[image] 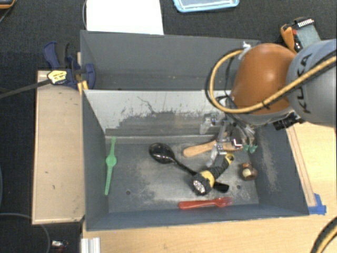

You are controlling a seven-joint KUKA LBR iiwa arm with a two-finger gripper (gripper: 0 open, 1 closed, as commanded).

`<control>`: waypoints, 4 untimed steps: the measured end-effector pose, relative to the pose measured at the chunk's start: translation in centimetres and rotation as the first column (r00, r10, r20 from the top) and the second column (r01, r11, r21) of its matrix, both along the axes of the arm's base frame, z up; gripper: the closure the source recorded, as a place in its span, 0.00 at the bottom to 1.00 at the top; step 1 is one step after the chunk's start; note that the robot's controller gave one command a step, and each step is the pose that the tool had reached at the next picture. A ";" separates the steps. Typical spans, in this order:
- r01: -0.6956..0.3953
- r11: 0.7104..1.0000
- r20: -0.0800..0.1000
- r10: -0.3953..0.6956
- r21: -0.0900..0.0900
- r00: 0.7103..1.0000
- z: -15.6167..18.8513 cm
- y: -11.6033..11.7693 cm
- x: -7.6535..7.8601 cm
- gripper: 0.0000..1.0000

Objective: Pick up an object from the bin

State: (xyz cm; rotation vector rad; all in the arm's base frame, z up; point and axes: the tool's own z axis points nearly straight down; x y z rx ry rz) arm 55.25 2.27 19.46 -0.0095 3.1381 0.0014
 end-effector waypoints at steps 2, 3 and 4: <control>-0.044 0.999 0.000 0.044 0.000 0.999 -5.2 -1.4 0.1 0.00; 0.012 1.000 0.011 -0.012 0.003 1.000 -6.7 -3.8 -0.6 0.00; -0.167 0.986 0.008 0.167 0.000 0.986 -4.8 -5.9 -0.9 0.00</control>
Offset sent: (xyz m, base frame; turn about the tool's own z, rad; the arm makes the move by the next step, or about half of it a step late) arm 0.0005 -0.0134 -0.0504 -0.0458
